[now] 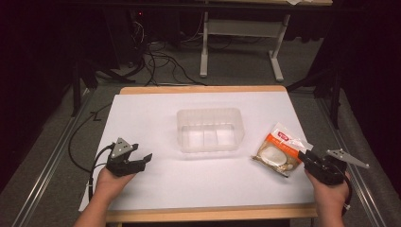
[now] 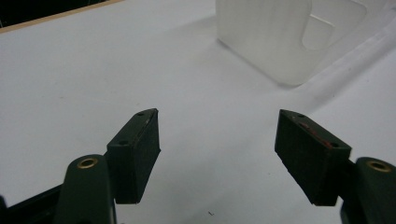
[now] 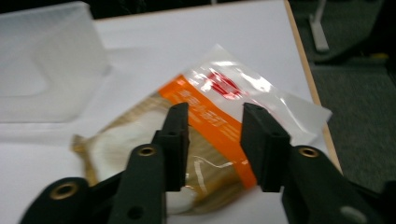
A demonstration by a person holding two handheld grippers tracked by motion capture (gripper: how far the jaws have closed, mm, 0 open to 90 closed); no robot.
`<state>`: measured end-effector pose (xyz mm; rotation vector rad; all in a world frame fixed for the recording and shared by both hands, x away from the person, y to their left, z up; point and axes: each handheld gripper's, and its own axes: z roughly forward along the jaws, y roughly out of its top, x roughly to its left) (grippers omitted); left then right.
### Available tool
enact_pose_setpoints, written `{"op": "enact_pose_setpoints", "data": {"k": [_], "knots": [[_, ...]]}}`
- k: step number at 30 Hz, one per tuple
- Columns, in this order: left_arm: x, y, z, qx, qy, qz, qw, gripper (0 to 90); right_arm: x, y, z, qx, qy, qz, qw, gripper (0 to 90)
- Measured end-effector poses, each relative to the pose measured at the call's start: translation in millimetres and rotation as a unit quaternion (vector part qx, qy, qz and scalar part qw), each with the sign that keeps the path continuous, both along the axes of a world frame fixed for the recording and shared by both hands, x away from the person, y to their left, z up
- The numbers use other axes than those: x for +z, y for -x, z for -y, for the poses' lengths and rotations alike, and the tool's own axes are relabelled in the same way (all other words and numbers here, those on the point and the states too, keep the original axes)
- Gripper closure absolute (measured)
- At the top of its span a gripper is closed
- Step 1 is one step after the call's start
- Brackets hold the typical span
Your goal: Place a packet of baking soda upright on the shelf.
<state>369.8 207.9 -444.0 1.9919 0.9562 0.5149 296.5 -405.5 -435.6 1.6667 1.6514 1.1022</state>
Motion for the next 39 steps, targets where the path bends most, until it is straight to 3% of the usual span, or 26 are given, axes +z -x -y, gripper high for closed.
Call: {"op": "enact_pose_setpoints", "data": {"k": [2, 6, 13, 17, 26, 33, 34, 35, 38, 39], "knots": [[-0.5, 0.6, 1.1, 0.000, -0.002, -0.002, 1.0000, 31.3, -12.7, -13.1, 9.2, -0.023, -0.006, -0.030, 0.9993, 55.3], [-1.1, 0.3, 1.1, 0.000, -0.007, -0.002, 1.0000, 31.3, -23.2, -25.3, 20.4, -0.050, -0.012, -0.054, 0.9972, 49.2], [-2.3, 0.7, 2.1, 0.001, -0.008, -0.003, 1.0000, 31.3, -35.1, -42.9, 39.9, -0.070, -0.032, -0.069, 0.9946, 38.6], [-3.0, 0.9, 2.4, 0.004, -0.011, -0.005, 0.9999, 31.3, -39.4, -50.9, 42.0, -0.067, -0.032, -0.076, 0.9943, 38.7], [-4.3, 1.1, 4.3, 0.002, -0.018, -0.007, 0.9998, 31.3, -39.4, -54.3, 45.2, -0.047, -0.039, -0.066, 0.9959, 55.6], [-5.7, 1.4, 5.7, 0.001, -0.026, -0.010, 0.9996, 31.3, -41.6, -63.8, 54.5, -0.037, -0.067, -0.077, 0.9941, 59.1], [-6.0, 1.2, 5.9, 0.001, -0.027, -0.011, 0.9996, 31.3, -40.6, -65.5, 53.2, -0.035, -0.058, -0.076, 0.9948, 67.9], [-6.1, 1.1, 6.0, 0.002, -0.028, -0.011, 0.9995, 31.3, -40.6, -65.5, 53.2, -0.035, -0.058, -0.076, 0.9948, 67.9], [-6.2, 1.2, 6.7, 0.003, -0.026, -0.011, 0.9996, 31.4, -36.4, -62.9, 49.1, -0.032, -0.028, -0.058, 0.9974, 85.0], [-6.1, 1.4, 6.9, 0.003, -0.027, -0.010, 0.9996, 31.3, -30.7, -58.4, 48.5, -0.016, -0.029, -0.041, 0.9986, 90.0]]}}
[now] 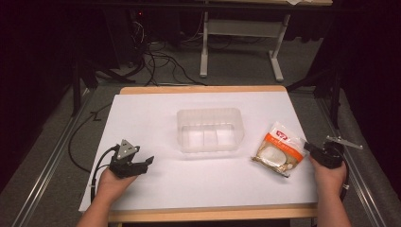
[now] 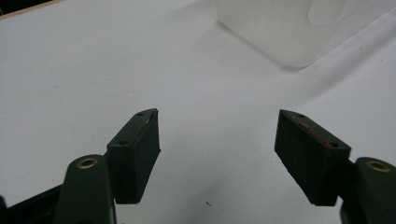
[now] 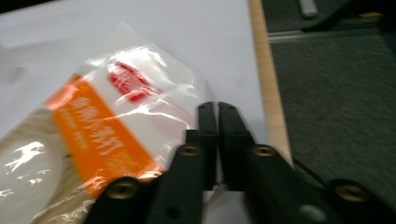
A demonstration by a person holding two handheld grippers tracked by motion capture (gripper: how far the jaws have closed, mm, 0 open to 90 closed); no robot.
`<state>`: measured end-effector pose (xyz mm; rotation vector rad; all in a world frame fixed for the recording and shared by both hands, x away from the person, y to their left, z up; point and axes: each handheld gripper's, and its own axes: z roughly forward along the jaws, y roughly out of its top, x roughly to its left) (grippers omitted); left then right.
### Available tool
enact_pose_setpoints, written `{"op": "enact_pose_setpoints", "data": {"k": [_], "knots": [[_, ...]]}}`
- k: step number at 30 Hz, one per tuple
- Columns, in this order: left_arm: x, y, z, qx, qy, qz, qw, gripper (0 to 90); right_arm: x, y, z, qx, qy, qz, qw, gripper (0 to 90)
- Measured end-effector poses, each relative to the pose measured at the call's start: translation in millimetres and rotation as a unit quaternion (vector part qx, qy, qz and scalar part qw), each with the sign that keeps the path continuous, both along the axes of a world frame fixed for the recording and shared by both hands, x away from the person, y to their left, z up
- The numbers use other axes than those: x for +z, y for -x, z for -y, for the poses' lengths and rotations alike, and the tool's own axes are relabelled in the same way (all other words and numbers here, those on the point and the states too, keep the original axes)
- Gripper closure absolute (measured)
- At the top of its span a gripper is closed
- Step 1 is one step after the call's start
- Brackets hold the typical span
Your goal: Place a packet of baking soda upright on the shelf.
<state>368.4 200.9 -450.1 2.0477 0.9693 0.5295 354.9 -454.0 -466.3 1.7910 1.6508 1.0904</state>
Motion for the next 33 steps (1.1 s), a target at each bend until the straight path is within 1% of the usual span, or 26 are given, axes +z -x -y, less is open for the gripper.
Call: {"op": "enact_pose_setpoints", "data": {"k": [1, 2, 3, 4, 5, 6, 7, 8, 9, 10, 11, 12, 13, 14, 15, 16, 17, 18, 20, 21, 23, 24, 28, 29, 31, 33], "knots": [[0.0, 0.0, 0.0, 0.000, 0.000, 0.000, 1.0000, 31.3, 0.0, 0.0, 0.0, 0.000, 0.000, 0.000, 1.0000, 90.0], [0.1, 0.1, 0.0, 0.000, 0.000, 0.000, 1.0000, 31.4, 7.1, 4.7, -3.5, 0.008, 0.002, 0.017, 0.9998, 90.0], [0.1, 0.1, 0.0, 0.000, 0.000, 0.000, 1.0000, 31.4, 10.9, 7.0, -5.8, 0.014, 0.005, 0.026, 0.9995, 90.0], [0.3, 0.2, -0.2, 0.000, 0.001, 0.001, 1.0000, 31.4, 17.6, 10.8, -10.1, 0.022, 0.012, 0.041, 0.9989, 90.0], [0.3, 0.2, -0.3, 0.000, 0.001, 0.001, 1.0000, 31.4, 17.6, 10.8, -10.1, 0.022, 0.012, 0.041, 0.9989, 90.0], [0.5, 0.3, -0.3, 0.000, 0.001, 0.002, 1.0000, 31.3, 23.0, 14.2, -13.9, 0.028, 0.019, 0.051, 0.9981, 90.0], [0.9, 0.4, -0.6, -0.001, 0.002, 0.003, 1.0000, 31.4, 33.6, 20.8, -21.8, 0.039, 0.022, 0.071, 0.9965, 90.0], [0.9, 0.4, -0.6, -0.001, 0.002, 0.003, 1.0000, 31.4, 33.6, 20.8, -21.8, 0.039, 0.022, 0.071, 0.9965, 90.0], [1.4, 0.6, -1.0, -0.002, 0.002, 0.003, 1.0000, 31.4, 43.7, 26.8, -29.5, 0.051, 0.026, 0.092, 0.9941, 90.0], [1.4, 0.6, -1.0, -0.002, 0.002, 0.003, 1.0000, 31.3, 43.7, 26.8, -29.5, 0.051, 0.026, 0.092, 0.9941, 90.0], [1.6, 0.7, -1.0, -0.001, 0.003, 0.004, 1.0000, 31.3, 47.4, 28.7, -32.5, 0.055, 0.027, 0.099, 0.9932, 90.0], [1.8, 0.9, -1.1, -0.001, 0.003, 0.005, 1.0000, 31.4, 57.8, 33.5, -40.9, 0.064, 0.022, 0.122, 0.9902, 90.0], [1.8, 0.9, -1.1, -0.001, 0.003, 0.005, 1.0000, 31.4, 57.8, 33.5, -40.9, 0.064, 0.022, 0.122, 0.9902, 90.0], [1.9, 1.0, -1.2, -0.001, 0.003, 0.005, 1.0000, 31.4, 61.2, 34.7, -43.6, 0.067, 0.019, 0.128, 0.9893, 90.0], [1.7, 0.9, -1.1, -0.001, 0.003, 0.004, 1.0000, 31.3, 72.7, 36.2, -50.9, 0.077, 0.001, 0.149, 0.9858, 90.0], [1.7, 0.9, -1.1, -0.001, 0.003, 0.004, 1.0000, 31.3, 72.7, 36.2, -50.9, 0.077, 0.001, 0.149, 0.9858, 90.0], [1.7, 0.8, -0.9, -0.001, 0.003, 0.003, 1.0000, 31.3, 84.4, 34.5, -57.8, 0.080, -0.008, 0.161, 0.9837, 90.0], [1.5, 0.7, -0.7, -0.002, 0.002, 0.003, 1.0000, 31.3, 84.4, 34.5, -57.8, 0.080, -0.008, 0.161, 0.9837, 90.0], [1.3, 0.5, -0.6, -0.002, 0.002, 0.003, 1.0000, 31.3, 95.2, 31.5, -64.7, 0.083, -0.012, 0.170, 0.9819, 90.0], [1.5, 0.2, -0.9, -0.001, 0.003, 0.003, 1.0000, 31.3, 104.4, 28.3, -71.7, 0.084, -0.004, 0.174, 0.9812, 90.0], [1.9, 0.3, -1.5, -0.001, 0.006, 0.004, 1.0000, 31.3, 115.1, 24.5, -78.6, 0.084, 0.006, 0.182, 0.9796, 90.0], [1.9, 0.3, -1.5, -0.001, 0.006, 0.004, 1.0000, 31.3, 115.1, 24.5, -78.6, 0.084, 0.006, 0.182, 0.9796, 90.0], [2.1, 0.0, -2.2, -0.003, 0.005, 0.006, 1.0000, 31.3, 127.8, 19.2, -86.2, 0.076, 0.013, 0.200, 0.9768, 90.0], [2.1, 0.0, -2.1, -0.004, 0.005, 0.006, 1.0000, 31.3, 132.0, 15.1, -90.5, 0.073, 0.019, 0.205, 0.9759, 90.0], [2.5, 0.5, -1.6, -0.005, 0.005, 0.007, 1.0000, 31.3, 135.4, 11.6, -96.4, 0.073, 0.031, 0.207, 0.9750, 90.0], [2.6, 0.7, -1.4, -0.005, 0.004, 0.007, 1.0000, 31.3, 136.9, 10.3, -98.6, 0.074, 0.036, 0.207, 0.9748, 90.0]]}}
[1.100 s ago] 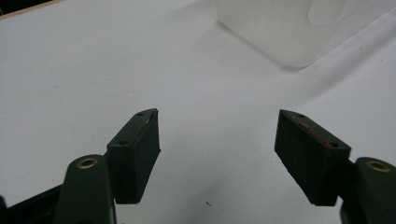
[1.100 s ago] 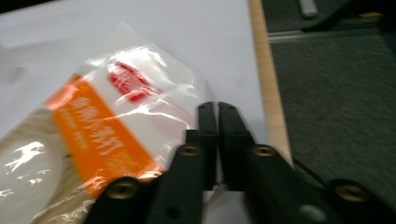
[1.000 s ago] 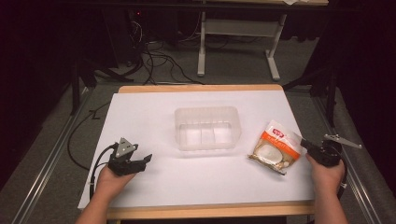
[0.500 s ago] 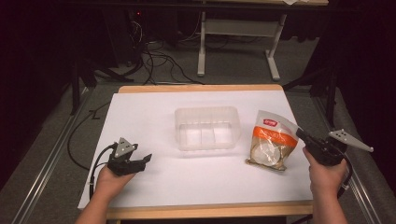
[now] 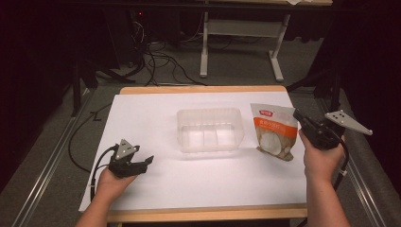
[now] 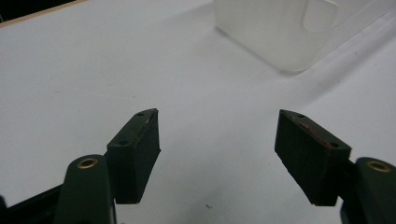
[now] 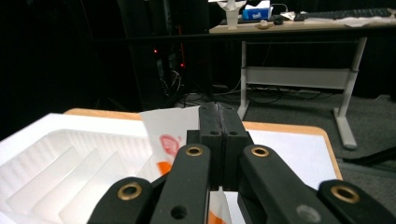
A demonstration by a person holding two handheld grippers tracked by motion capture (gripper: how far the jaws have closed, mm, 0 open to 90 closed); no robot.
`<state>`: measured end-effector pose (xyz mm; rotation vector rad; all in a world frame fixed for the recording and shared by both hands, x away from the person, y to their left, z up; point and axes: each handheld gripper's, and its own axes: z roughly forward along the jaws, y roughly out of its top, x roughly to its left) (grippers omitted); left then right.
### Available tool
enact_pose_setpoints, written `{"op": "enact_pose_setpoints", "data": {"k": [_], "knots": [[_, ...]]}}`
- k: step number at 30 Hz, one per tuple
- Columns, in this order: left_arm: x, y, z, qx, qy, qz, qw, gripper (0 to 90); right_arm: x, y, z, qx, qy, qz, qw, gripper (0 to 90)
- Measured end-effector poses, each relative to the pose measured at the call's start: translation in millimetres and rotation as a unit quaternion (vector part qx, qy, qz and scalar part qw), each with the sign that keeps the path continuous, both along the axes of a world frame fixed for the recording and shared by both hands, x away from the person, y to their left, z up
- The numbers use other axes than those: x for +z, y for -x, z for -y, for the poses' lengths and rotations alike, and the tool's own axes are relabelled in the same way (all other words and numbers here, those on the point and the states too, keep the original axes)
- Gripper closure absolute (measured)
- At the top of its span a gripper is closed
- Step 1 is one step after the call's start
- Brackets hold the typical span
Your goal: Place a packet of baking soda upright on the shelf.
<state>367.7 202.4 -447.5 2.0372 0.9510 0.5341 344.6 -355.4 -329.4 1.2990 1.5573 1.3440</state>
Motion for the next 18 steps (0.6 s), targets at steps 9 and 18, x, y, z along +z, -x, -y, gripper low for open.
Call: {"op": "enact_pose_setpoints", "data": {"k": [9, 18], "knots": [[-0.1, -0.4, 0.6, -0.001, -0.001, 0.001, 1.0000, 31.3, 1.9, -5.4, -16.9, 0.000, 0.017, 0.013, 0.9998, 90.0], [-0.4, 0.6, 3.2, -0.006, -0.003, 0.002, 1.0000, 31.3, -31.9, 40.8, -20.8, 0.006, 0.023, 0.018, 0.9996, 90.0]]}}
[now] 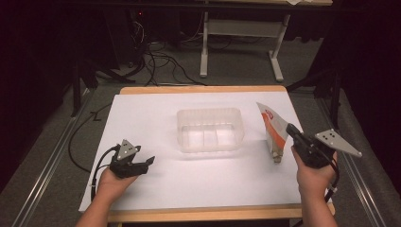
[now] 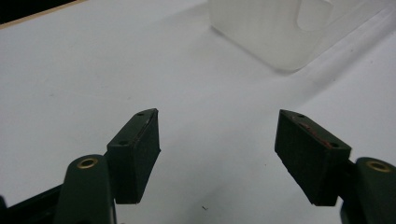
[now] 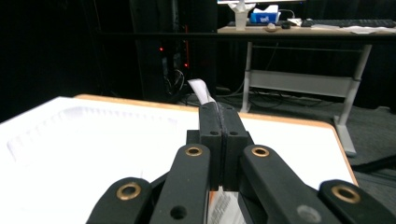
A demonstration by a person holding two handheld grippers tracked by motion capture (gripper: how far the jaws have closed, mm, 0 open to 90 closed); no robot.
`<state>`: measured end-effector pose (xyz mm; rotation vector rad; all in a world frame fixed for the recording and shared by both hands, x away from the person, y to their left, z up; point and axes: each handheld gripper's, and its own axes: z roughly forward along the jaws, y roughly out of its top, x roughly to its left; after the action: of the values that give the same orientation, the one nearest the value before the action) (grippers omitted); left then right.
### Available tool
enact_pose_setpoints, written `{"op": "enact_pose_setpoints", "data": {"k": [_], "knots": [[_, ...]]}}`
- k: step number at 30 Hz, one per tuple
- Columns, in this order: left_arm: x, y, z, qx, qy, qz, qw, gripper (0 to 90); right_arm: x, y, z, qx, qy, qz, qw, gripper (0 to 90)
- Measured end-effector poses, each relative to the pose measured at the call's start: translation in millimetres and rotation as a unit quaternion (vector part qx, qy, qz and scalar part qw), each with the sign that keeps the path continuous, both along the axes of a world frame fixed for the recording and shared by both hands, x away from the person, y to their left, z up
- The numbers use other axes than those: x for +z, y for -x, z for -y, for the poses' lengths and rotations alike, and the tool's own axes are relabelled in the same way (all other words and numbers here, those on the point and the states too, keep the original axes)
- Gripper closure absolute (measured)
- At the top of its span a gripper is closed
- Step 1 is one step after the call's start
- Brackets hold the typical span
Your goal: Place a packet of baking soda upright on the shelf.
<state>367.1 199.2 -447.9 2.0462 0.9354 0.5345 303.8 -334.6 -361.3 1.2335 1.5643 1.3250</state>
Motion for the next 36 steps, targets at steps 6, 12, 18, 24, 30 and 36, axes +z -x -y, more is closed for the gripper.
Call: {"op": "enact_pose_setpoints", "data": {"k": [6, 12, 18, 24, 30, 36], "knots": [[0.1, 0.0, 1.2, -0.003, -0.002, -0.002, 1.0000, 31.3, -10.7, 20.7, 0.0, -0.011, 0.011, 0.001, 0.9999, 90.0], [0.8, 0.5, 0.4, -0.003, -0.001, -0.001, 1.0000, 31.3, -21.9, 31.9, -0.5, -0.016, 0.013, -0.010, 0.9997, 89.7], [1.0, 0.9, 1.3, -0.004, 0.000, 0.001, 1.0000, 31.3, -28.7, 27.1, -19.6, 0.004, 0.036, -0.026, 0.9990, 81.1], [1.1, 0.5, 0.3, -0.004, -0.002, 0.000, 1.0000, 31.3, -40.0, 15.3, -32.4, -0.003, 0.066, -0.054, 0.9964, 76.7], [0.9, 0.3, 0.4, -0.005, -0.002, 0.001, 1.0000, 31.3, -44.4, 6.4, -24.7, -0.014, 0.050, -0.059, 0.9969, 77.4], [1.3, 1.1, 0.9, -0.005, -0.003, 0.002, 1.0000, 31.3, -44.1, -0.4, -16.5, -0.019, 0.032, -0.061, 0.9974, 90.0]]}}
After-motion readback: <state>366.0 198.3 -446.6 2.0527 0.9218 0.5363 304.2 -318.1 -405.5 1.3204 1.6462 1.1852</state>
